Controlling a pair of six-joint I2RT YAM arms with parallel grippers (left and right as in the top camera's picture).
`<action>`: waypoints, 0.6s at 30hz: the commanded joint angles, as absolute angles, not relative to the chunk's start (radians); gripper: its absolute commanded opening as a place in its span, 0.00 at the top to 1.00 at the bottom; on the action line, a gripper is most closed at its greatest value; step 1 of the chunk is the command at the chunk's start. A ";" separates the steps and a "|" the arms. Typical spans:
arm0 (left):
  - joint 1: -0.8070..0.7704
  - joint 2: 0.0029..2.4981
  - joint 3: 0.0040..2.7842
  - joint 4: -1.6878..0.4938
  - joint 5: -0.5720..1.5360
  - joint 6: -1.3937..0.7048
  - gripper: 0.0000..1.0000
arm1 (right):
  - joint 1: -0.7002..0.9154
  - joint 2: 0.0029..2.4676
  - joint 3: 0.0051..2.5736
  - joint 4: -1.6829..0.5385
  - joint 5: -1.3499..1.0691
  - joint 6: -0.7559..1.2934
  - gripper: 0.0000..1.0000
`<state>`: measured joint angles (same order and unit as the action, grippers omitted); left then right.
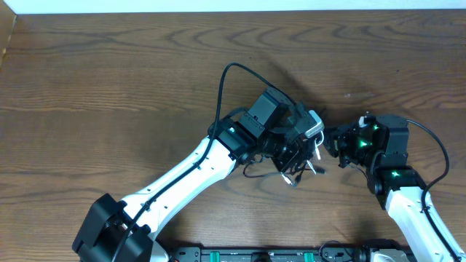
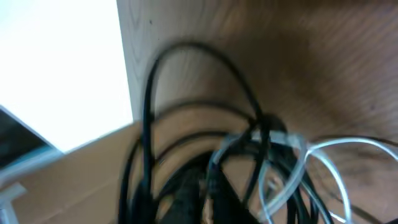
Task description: Untangle cables
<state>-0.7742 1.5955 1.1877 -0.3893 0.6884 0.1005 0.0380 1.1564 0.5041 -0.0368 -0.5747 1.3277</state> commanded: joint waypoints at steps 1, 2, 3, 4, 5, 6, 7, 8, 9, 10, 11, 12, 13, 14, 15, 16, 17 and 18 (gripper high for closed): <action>-0.776 1.595 1.195 -0.335 0.868 0.096 0.93 | 0.040 1.152 0.508 -0.037 -0.528 1.338 0.99; -0.776 1.595 1.195 -0.316 0.881 0.094 0.93 | 0.040 1.152 0.508 -0.041 -0.529 1.338 0.99; -0.776 1.595 1.195 -0.300 0.879 0.092 0.93 | 0.040 1.152 0.508 -0.046 -0.526 1.337 0.99; -0.776 1.595 1.195 -0.295 0.879 0.092 0.92 | 0.040 1.152 0.508 -0.050 -0.525 1.332 0.99; -0.776 1.595 1.195 -0.292 0.879 0.092 0.93 | 0.039 1.152 0.508 -0.051 -0.525 1.324 0.99; -0.776 1.595 1.195 -0.289 0.879 0.092 0.93 | 0.038 1.152 0.508 -0.053 -0.525 1.308 0.99; -0.776 1.595 1.195 -0.287 0.879 0.092 0.92 | 0.036 1.152 0.508 -0.057 -0.525 1.288 0.99; -0.776 1.595 1.195 -0.286 0.878 0.092 0.93 | 0.033 1.152 0.508 -0.065 -0.525 1.280 0.99; -0.775 1.595 1.195 -0.281 0.875 0.092 0.93 | 0.027 1.152 0.508 -0.092 -0.524 1.274 0.99; -0.775 1.595 1.195 -0.279 0.866 0.092 0.93 | 0.020 1.151 0.508 -0.122 -0.525 1.274 0.99; -0.776 1.595 1.195 -0.273 0.840 0.092 0.93 | 0.011 1.151 0.509 -0.155 -0.526 1.274 0.99; -0.776 1.595 1.195 -0.271 0.812 0.092 0.93 | 0.001 1.148 0.509 -0.187 -0.545 1.274 0.99; -0.776 1.595 1.195 -0.275 0.764 0.092 0.94 | -0.012 1.140 0.509 -0.208 -0.589 1.269 0.99; -0.776 1.595 1.195 -0.279 0.746 0.092 0.92 | -0.024 1.128 0.509 -0.214 -0.627 1.255 0.99; -0.776 1.595 1.195 -0.283 0.731 0.092 0.92 | -0.037 1.113 0.509 -0.214 -0.655 1.240 0.99; -0.776 1.595 1.195 -0.284 0.707 0.092 0.93 | -0.056 1.091 0.509 -0.214 -0.675 1.220 0.99; -0.776 1.595 1.195 -0.285 0.670 0.092 0.93 | -0.081 1.061 0.509 -0.214 -0.695 1.201 0.99; -0.776 1.595 1.195 -0.287 0.632 0.092 0.93 | -0.102 1.037 0.509 -0.214 -0.704 1.187 0.99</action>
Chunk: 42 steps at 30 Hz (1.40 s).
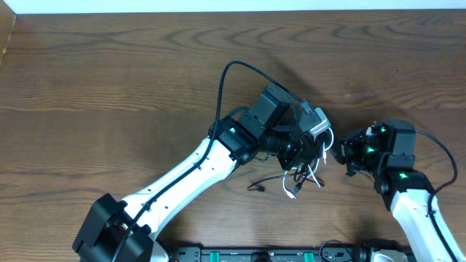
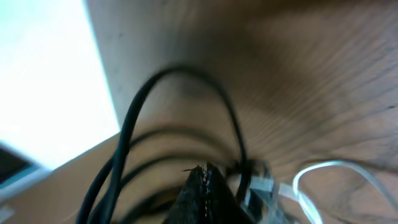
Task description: Untangle cables
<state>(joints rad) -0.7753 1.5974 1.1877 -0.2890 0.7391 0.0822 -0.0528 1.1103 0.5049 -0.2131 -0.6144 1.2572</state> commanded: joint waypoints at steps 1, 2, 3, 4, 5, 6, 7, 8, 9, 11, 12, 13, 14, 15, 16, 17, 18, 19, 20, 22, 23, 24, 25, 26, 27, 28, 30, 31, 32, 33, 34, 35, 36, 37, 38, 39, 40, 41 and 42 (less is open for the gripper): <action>-0.776 1.595 1.195 -0.290 0.604 0.092 0.92 | -0.128 1.008 0.509 -0.214 -0.715 1.170 0.99; -0.776 1.595 1.195 -0.291 0.583 0.092 0.92 | -0.145 0.989 0.509 -0.216 -0.719 1.160 0.99; -0.776 1.595 1.195 -0.290 0.567 0.093 0.92 | -0.180 0.952 0.509 -0.226 -0.722 1.148 0.98; -0.775 1.595 1.195 -0.289 0.553 0.093 0.92 | -0.209 0.920 0.509 -0.236 -0.722 1.137 0.98; -0.776 1.595 1.195 -0.290 0.535 0.093 0.92 | -0.228 0.902 0.509 -0.242 -0.723 1.134 0.98; -0.776 1.595 1.195 -0.291 0.513 0.093 0.92 | -0.266 0.861 0.509 -0.260 -0.725 1.127 0.99; -0.776 1.595 1.195 -0.291 0.498 0.093 0.92 | -0.286 0.838 0.509 -0.270 -0.726 1.120 0.98; -0.775 1.595 1.195 -0.291 0.484 0.093 0.93 | -0.297 0.823 0.509 -0.276 -0.725 1.116 0.98; -0.775 1.595 1.195 -0.290 0.470 0.093 0.92 | -0.315 0.801 0.509 -0.286 -0.725 1.103 0.98; -0.776 1.595 1.195 -0.291 0.419 0.092 0.92 | -0.346 0.763 0.509 -0.293 -0.725 1.065 0.98; -0.776 1.595 1.195 -0.291 0.414 0.092 0.92 | -0.356 0.754 0.509 -0.294 -0.725 1.054 0.98; -0.776 1.595 1.195 -0.290 0.416 0.092 0.92 | -0.362 0.751 0.509 -0.296 -0.732 1.053 0.98; -0.776 1.595 1.195 -0.290 0.426 0.092 0.92 | -0.366 0.752 0.509 -0.307 -0.748 1.052 0.98; -0.776 1.595 1.195 -0.293 0.440 0.092 0.92 | -0.366 0.752 0.509 -0.315 -0.748 1.049 0.98; -0.776 1.595 1.195 -0.298 0.469 0.092 0.92 | -0.366 0.753 0.509 -0.333 -0.741 1.037 0.98; -0.776 1.595 1.195 -0.302 0.494 0.092 0.92 | -0.366 0.753 0.509 -0.352 -0.732 1.029 0.99; -0.776 1.595 1.195 -0.306 0.554 0.092 0.92 | -0.366 0.753 0.509 -0.382 -0.724 1.022 0.99; -0.776 1.595 1.195 -0.310 0.597 0.092 0.92 | -0.366 0.753 0.509 -0.401 -0.725 1.011 0.98; -0.776 1.595 1.195 -0.319 0.656 0.092 0.92 | -0.366 0.754 0.509 -0.422 -0.727 0.984 0.98; -0.775 1.595 1.195 -0.338 0.721 0.092 0.92 | -0.366 0.754 0.509 -0.461 -0.741 0.958 0.99; -0.775 1.595 1.195 -0.367 0.750 0.092 0.92 | -0.366 0.754 0.509 -0.487 -0.749 0.949 0.98; -0.775 1.595 1.195 -0.389 0.752 0.092 0.92 | -0.366 0.754 0.509 -0.496 -0.755 0.941 0.96; -0.774 1.595 1.195 -0.416 0.752 0.093 0.92 | -0.366 0.754 0.509 -0.509 -0.771 0.925 0.94; -0.768 1.595 1.195 -0.452 0.752 0.093 0.92 | -0.366 0.754 0.509 -0.521 -0.802 0.908 0.92; -0.762 1.595 1.195 -0.472 0.752 0.093 0.92 | -0.366 0.754 0.509 -0.525 -0.826 0.894 0.91; -0.752 1.595 1.195 -0.496 0.752 0.097 0.92 | -0.366 0.754 0.509 -0.529 -0.852 0.882 0.89; -0.717 1.595 1.195 -0.537 0.752 0.114 0.92 | -0.366 0.754 0.509 -0.543 -0.899 0.872 0.87; -0.693 1.595 1.195 -0.546 0.752 0.123 0.92 | -0.366 0.758 0.509 -0.561 -0.931 0.858 0.86; -0.668 1.595 1.195 -0.545 0.752 0.123 0.92 | -0.366 0.760 0.509 -0.574 -0.947 0.852 0.86; -0.653 1.595 1.195 -0.540 0.752 0.123 0.92 | -0.365 0.764 0.509 -0.592 -0.962 0.846 0.85; -0.623 1.595 1.195 -0.529 0.756 0.123 0.92 | -0.364 0.771 0.509 -0.624 -0.980 0.834 0.84; -0.588 1.595 1.195 -0.514 0.796 0.128 0.92 | -0.358 0.779 0.508 -0.662 -0.983 0.822 0.81; -0.571 1.595 1.195 -0.507 0.842 0.144 0.93 | -0.349 0.785 0.508 -0.688 -0.983 0.808 0.79; -0.561 1.595 1.195 -0.501 0.879 0.159 0.92 | -0.339 0.789 0.508 -0.701 -0.983 0.799 0.77; -0.548 1.595 1.195 -0.492 0.939 0.180 0.92 | -0.327 0.795 0.508 -0.703 -0.983 0.791 0.74; -0.537 1.595 1.195 -0.486 1.003 0.196 0.92 | -0.299 0.804 0.508 -0.702 -0.982 0.792 0.72; -0.534 1.595 1.195 -0.485 1.025 0.205 0.92 | -0.276 0.810 0.508 -0.693 -0.981 0.793 0.72; -0.534 1.595 1.195 -0.486 1.041 0.211 0.92 | -0.256 0.816 0.508 -0.682 -0.976 0.798 0.71; -0.534 1.596 1.195 -0.486 1.055 0.216 0.92 | -0.235 0.825 0.508 -0.663 -0.970 0.799 0.70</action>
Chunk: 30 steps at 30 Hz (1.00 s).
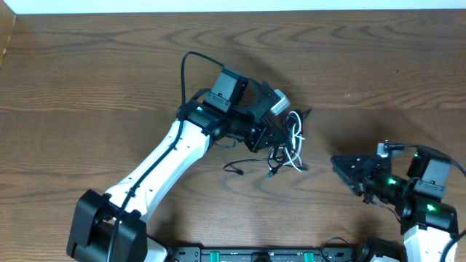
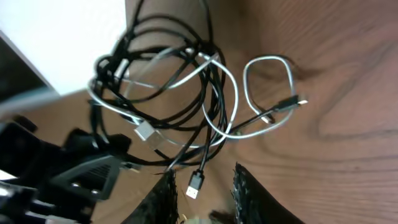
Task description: Untangle cables
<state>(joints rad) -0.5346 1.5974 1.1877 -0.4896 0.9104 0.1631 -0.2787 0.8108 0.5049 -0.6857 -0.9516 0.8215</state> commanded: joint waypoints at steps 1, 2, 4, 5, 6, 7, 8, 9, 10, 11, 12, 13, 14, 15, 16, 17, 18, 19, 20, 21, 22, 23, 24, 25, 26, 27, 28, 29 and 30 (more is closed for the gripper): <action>-0.534 1.595 1.195 -0.485 1.093 0.218 0.92 | -0.212 0.836 0.508 -0.621 -0.971 0.796 0.68; -0.534 1.596 1.195 -0.486 1.137 0.232 0.92 | -0.186 0.847 0.508 -0.565 -0.971 0.765 0.66; -0.534 1.596 1.195 -0.485 1.182 0.236 0.92 | -0.147 0.869 0.508 -0.479 -0.971 0.688 0.65; -0.534 1.595 1.195 -0.485 1.182 0.236 0.92 | -0.126 0.883 0.508 -0.448 -0.972 0.660 0.64; -0.534 1.596 1.195 -0.486 1.182 0.236 0.92 | -0.105 0.899 0.508 -0.424 -0.977 0.641 0.65; -0.534 1.596 1.195 -0.485 1.182 0.236 0.92 | -0.096 0.906 0.508 -0.414 -0.981 0.630 0.66; -0.534 1.596 1.195 -0.485 1.182 0.235 0.92 | -0.083 0.918 0.508 -0.400 -0.989 0.622 0.68; -0.534 1.596 1.195 -0.485 1.182 0.236 0.92 | -0.068 0.931 0.508 -0.380 -1.007 0.601 0.69; -0.534 1.596 1.195 -0.485 1.182 0.235 0.92 | -0.052 0.941 0.508 -0.358 -1.026 0.585 0.68; -0.534 1.596 1.195 -0.486 1.182 0.235 0.92 | -0.036 0.950 0.508 -0.328 -1.028 0.575 0.67; -0.534 1.596 1.195 -0.486 1.181 0.235 0.92 | -0.030 0.954 0.508 -0.310 -1.028 0.567 0.67; -0.534 1.596 1.195 -0.488 1.181 0.235 0.92 | -0.016 0.958 0.508 -0.271 -1.028 0.559 0.66; -0.534 1.596 1.195 -0.489 1.181 0.235 0.92 | -0.009 0.960 0.508 -0.245 -1.028 0.558 0.66; -0.534 1.596 1.195 -0.489 1.176 0.235 0.92 | 0.001 0.961 0.508 -0.214 -1.032 0.558 0.67; -0.534 1.596 1.195 -0.490 1.166 0.231 0.92 | 0.008 0.960 0.508 -0.192 -1.032 0.558 0.67; -0.534 1.596 1.195 -0.493 1.144 0.227 0.92 | 0.019 0.960 0.508 -0.162 -1.036 0.558 0.67; -0.534 1.596 1.195 -0.493 1.131 0.226 0.92 | 0.024 0.961 0.508 -0.145 -1.036 0.559 0.67; -0.534 1.596 1.195 -0.500 1.107 0.224 0.92 | 0.031 0.960 0.508 -0.119 -1.035 0.559 0.67; -0.534 1.596 1.195 -0.503 1.106 0.224 0.92 | 0.032 0.961 0.508 -0.098 -1.035 0.560 0.67; -0.534 1.596 1.195 -0.505 1.106 0.224 0.92 | 0.032 0.961 0.508 -0.093 -1.035 0.561 0.67; -0.534 1.596 1.195 -0.505 1.106 0.224 0.92 | 0.032 0.961 0.508 -0.093 -1.034 0.561 0.67; -0.534 1.596 1.195 -0.505 1.106 0.224 0.92 | 0.035 0.962 0.508 -0.094 -1.020 0.560 0.70; -0.534 1.596 1.195 -0.505 1.107 0.223 0.92 | 0.038 0.962 0.508 -0.099 -1.002 0.562 0.73; -0.534 1.596 1.195 -0.505 1.107 0.212 0.92 | 0.045 0.963 0.508 -0.105 -0.963 0.575 0.76; -0.534 1.596 1.195 -0.506 1.111 0.205 0.92 | 0.054 0.962 0.508 -0.104 -0.921 0.592 0.78; -0.534 1.596 1.195 -0.509 1.115 0.204 0.93 | 0.060 0.962 0.508 -0.101 -0.899 0.599 0.80; -0.534 1.596 1.195 -0.509 1.118 0.205 0.92 | 0.067 0.962 0.508 -0.101 -0.864 0.610 0.82; -0.534 1.596 1.195 -0.513 1.118 0.205 0.92 | 0.073 0.962 0.508 -0.101 -0.837 0.613 0.86; -0.534 1.596 1.195 -0.515 1.118 0.205 0.92 | 0.079 0.962 0.508 -0.101 -0.806 0.617 0.91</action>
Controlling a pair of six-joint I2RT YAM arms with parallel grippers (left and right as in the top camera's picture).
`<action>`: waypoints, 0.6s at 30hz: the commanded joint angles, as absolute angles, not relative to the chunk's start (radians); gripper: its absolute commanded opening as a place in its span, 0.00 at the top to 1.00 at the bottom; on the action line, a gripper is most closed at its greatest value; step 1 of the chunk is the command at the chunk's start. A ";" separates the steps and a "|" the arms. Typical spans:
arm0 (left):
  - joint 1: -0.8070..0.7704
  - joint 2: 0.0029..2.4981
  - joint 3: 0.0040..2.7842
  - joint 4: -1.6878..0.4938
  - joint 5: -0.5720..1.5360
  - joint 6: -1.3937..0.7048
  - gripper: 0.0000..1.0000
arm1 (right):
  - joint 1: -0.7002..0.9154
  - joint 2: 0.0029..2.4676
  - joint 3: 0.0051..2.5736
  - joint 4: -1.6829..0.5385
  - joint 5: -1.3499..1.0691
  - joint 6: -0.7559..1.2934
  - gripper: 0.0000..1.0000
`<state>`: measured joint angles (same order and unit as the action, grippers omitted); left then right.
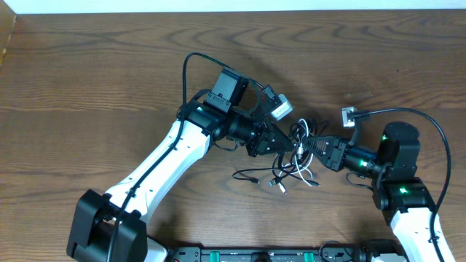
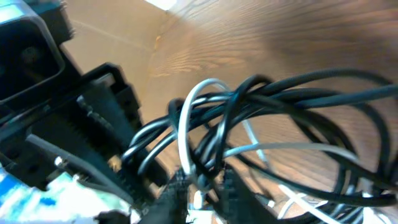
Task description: Untangle cables
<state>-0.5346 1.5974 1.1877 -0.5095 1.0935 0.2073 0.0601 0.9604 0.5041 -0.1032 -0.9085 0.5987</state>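
A tangle of black and white cables [image 1: 297, 166] lies at the table's middle, with loose plug ends [image 1: 279, 185] trailing toward the front. My left gripper [image 1: 281, 141] comes in from the left and is shut on the tangle's upper left part. The right gripper [image 1: 310, 145] reaches in from the right, against the tangle. In the right wrist view the looped strands [image 2: 267, 102] fill the frame. Black and white strands run between the right fingers [image 2: 177, 193], which stand apart. The left gripper's black body [image 2: 74, 124] is close at the left.
The wooden table [image 1: 102, 80] stretches left and back to a white edge at the top. The left arm's own black cable [image 1: 189, 64] arches above its wrist. The right arm's cable [image 1: 431, 132] loops at the right. A black base rail [image 1: 255, 256] runs along the front.
The right gripper was open and well off to the right near the front. It is now at the tangle, fingers closer together with strands between them. The tangle hangs lower and more spread out.
At first both grippers met at the tangle, right of centre, the right one's fingers hidden. Then the right one, shut, was slightly further right. Later the left held the tangle further left while the right stood open and far off. Now the right is back at it.
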 commanded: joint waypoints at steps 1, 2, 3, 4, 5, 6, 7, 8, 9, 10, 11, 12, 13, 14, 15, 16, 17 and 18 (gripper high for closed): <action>-0.534 1.596 1.195 -0.516 1.118 0.205 0.92 | 0.081 0.962 0.508 -0.102 -0.779 0.626 0.96; -0.534 1.596 1.195 -0.516 1.118 0.205 0.92 | 0.081 0.962 0.508 -0.103 -0.759 0.644 0.99; -0.534 1.596 1.195 -0.516 1.118 0.205 0.92 | 0.081 0.962 0.508 -0.105 -0.723 0.675 0.99; -0.534 1.596 1.195 -0.516 1.118 0.205 0.92 | 0.081 0.962 0.508 -0.110 -0.681 0.709 0.99; -0.534 1.596 1.195 -0.516 1.118 0.205 0.92 | 0.081 0.962 0.508 -0.118 -0.643 0.739 0.99; -0.534 1.596 1.195 -0.516 1.118 0.205 0.92 | 0.081 0.962 0.508 -0.133 -0.600 0.765 0.99; -0.534 1.596 1.195 -0.516 1.118 0.205 0.92 | 0.081 0.962 0.508 -0.150 -0.561 0.788 0.99; -0.534 1.596 1.195 -0.516 1.118 0.205 0.92 | 0.081 0.962 0.508 -0.177 -0.516 0.811 0.99; -0.534 1.596 1.195 -0.516 1.117 0.205 0.92 | 0.081 0.962 0.508 -0.225 -0.456 0.841 0.99; -0.534 1.596 1.195 -0.515 1.113 0.205 0.92 | 0.081 0.962 0.508 -0.274 -0.410 0.860 0.99; -0.533 1.596 1.195 -0.515 1.096 0.205 0.92 | 0.081 0.962 0.508 -0.327 -0.365 0.860 0.99; -0.533 1.596 1.195 -0.515 1.061 0.205 0.92 | 0.081 0.962 0.508 -0.365 -0.336 0.860 0.99; -0.533 1.596 1.195 -0.515 1.018 0.205 0.92 | 0.081 0.962 0.508 -0.389 -0.319 0.860 0.99; -0.533 1.596 1.195 -0.515 0.975 0.205 0.92 | 0.081 0.962 0.508 -0.409 -0.312 0.859 0.99; -0.533 1.596 1.195 -0.515 0.939 0.205 0.92 | 0.081 0.962 0.508 -0.418 -0.315 0.857 0.99; -0.533 1.596 1.195 -0.515 0.896 0.205 0.92 | 0.081 0.962 0.508 -0.413 -0.347 0.836 0.99; -0.533 1.596 1.195 -0.515 0.858 0.204 0.92 | 0.081 0.961 0.508 -0.387 -0.413 0.787 0.99; -0.533 1.596 1.195 -0.515 0.855 0.204 0.92 | 0.081 0.960 0.508 -0.355 -0.489 0.744 0.99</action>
